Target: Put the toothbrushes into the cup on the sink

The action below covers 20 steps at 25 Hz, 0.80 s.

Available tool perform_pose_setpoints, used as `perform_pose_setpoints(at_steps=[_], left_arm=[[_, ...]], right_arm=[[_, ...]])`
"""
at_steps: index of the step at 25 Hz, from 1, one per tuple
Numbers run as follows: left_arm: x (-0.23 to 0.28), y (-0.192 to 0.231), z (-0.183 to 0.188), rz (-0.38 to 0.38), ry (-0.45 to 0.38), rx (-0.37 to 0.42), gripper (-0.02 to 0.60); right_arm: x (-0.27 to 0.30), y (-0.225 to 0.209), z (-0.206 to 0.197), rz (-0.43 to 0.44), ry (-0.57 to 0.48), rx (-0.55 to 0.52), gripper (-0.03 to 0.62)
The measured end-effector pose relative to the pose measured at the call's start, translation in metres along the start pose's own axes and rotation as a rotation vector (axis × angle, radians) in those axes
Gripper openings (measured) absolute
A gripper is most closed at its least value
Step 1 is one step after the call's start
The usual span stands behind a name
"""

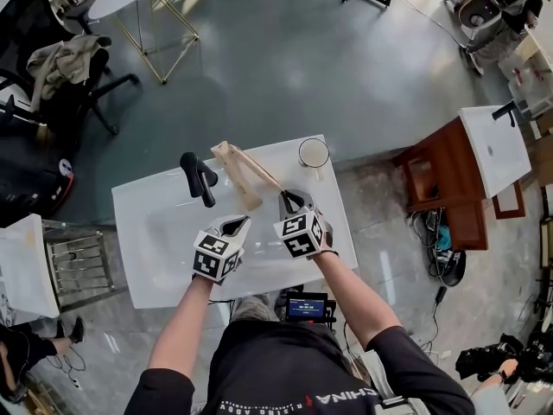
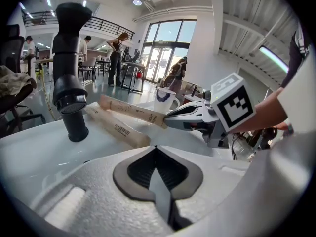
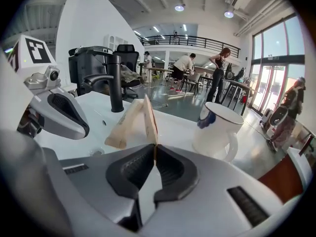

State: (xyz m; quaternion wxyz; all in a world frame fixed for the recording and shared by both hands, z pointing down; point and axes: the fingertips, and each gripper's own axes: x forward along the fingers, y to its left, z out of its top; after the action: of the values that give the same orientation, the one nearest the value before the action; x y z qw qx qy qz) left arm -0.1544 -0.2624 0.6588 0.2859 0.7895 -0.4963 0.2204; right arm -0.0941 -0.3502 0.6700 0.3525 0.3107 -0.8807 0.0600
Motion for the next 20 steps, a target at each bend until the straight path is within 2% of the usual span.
perform_pose_setpoints(at_steps=[10,20], left_arm=[[-0.017,-0.025,0.019,0.022,-0.049,0.048,0.009],[-0.032,-0.066,0.036,0.045,-0.101,0.092,0.009]], right_arm=[[-0.043,-0.022,0.015,-0.075,-0.016,0.031,0.021],[-0.107,-0.025,0.005,-0.064,-0.038,0.005,0.021]])
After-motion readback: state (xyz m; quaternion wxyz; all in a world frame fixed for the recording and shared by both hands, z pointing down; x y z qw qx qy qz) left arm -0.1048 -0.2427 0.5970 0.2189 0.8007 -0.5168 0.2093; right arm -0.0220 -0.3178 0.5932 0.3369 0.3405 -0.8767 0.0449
